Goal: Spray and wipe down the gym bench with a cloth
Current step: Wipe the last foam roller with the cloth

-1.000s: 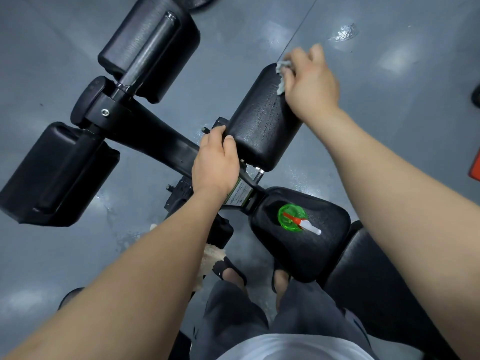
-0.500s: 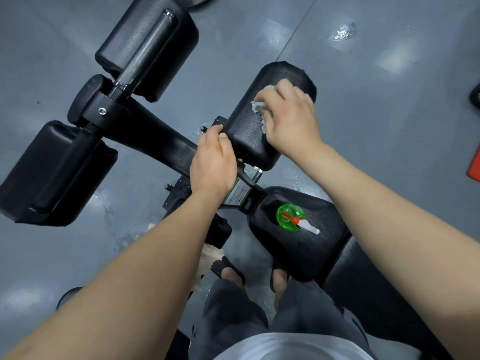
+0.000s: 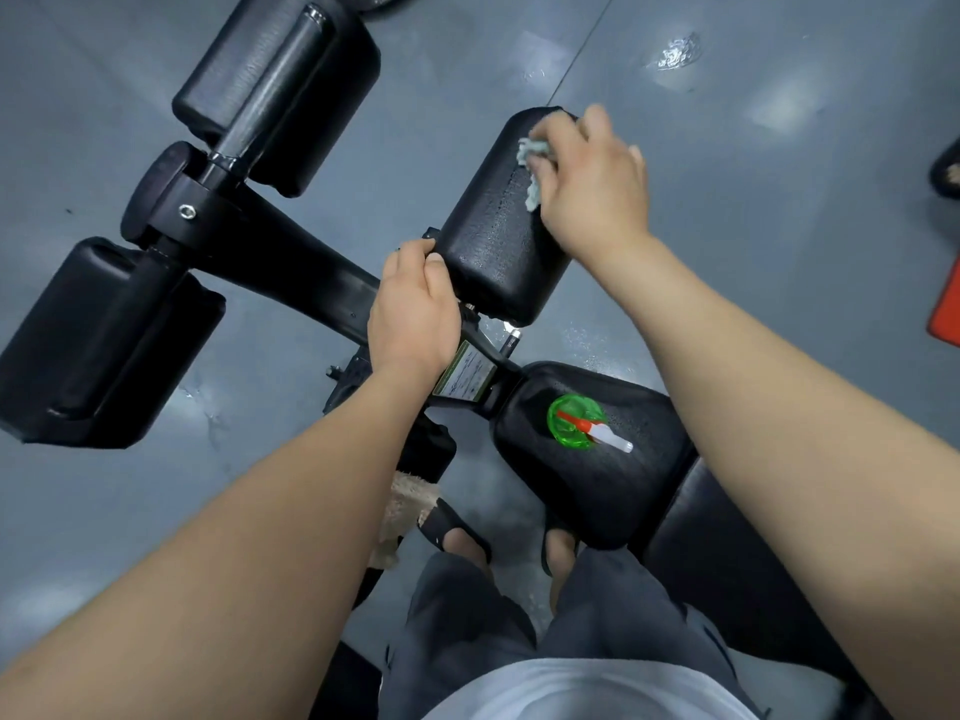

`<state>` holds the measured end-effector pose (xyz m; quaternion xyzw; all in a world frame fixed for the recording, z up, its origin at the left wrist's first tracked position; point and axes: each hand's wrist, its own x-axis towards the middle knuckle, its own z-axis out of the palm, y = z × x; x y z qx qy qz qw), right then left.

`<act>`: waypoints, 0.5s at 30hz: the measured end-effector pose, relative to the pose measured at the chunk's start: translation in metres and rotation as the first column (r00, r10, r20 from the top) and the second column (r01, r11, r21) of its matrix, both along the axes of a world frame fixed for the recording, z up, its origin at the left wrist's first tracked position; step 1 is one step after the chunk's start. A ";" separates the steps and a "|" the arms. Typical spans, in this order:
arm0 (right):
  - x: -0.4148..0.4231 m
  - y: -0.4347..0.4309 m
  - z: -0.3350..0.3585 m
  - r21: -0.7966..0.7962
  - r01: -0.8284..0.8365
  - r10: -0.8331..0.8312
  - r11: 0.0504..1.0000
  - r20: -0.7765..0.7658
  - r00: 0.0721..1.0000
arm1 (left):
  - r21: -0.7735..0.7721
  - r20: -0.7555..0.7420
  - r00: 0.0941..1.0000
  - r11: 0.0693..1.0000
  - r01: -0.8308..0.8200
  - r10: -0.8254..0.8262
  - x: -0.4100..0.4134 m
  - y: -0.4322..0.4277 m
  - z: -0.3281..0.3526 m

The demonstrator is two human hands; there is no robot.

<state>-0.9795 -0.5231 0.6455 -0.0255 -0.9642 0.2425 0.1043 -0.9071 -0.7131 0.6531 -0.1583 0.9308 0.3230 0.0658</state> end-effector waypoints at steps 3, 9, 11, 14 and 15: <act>-0.009 -0.009 0.004 0.042 0.083 -0.084 0.996 0.040 0.996 | 0.003 -0.001 1.000 1.000 -0.006 0.006 0.001 0.000 0.000; 0.037 -0.043 0.002 0.079 -0.131 0.132 0.988 -0.013 0.991 | -0.014 -0.004 1.000 1.000 0.004 -0.004 0.002 0.000 0.002; 0.057 -0.048 -0.002 0.061 -0.209 0.211 0.976 -0.041 0.977 | -0.010 -0.006 1.000 1.000 0.004 -0.004 0.003 0.000 0.002; 0.076 -0.038 -0.009 -0.014 -0.252 0.250 0.968 -0.069 0.966 | -0.005 -0.017 1.000 1.000 0.006 -0.006 0.004 0.002 0.003; 0.081 -0.032 -0.012 -0.042 -0.250 0.247 0.967 -0.067 0.967 | -0.012 -0.013 1.000 1.000 0.003 -0.003 0.004 0.002 0.003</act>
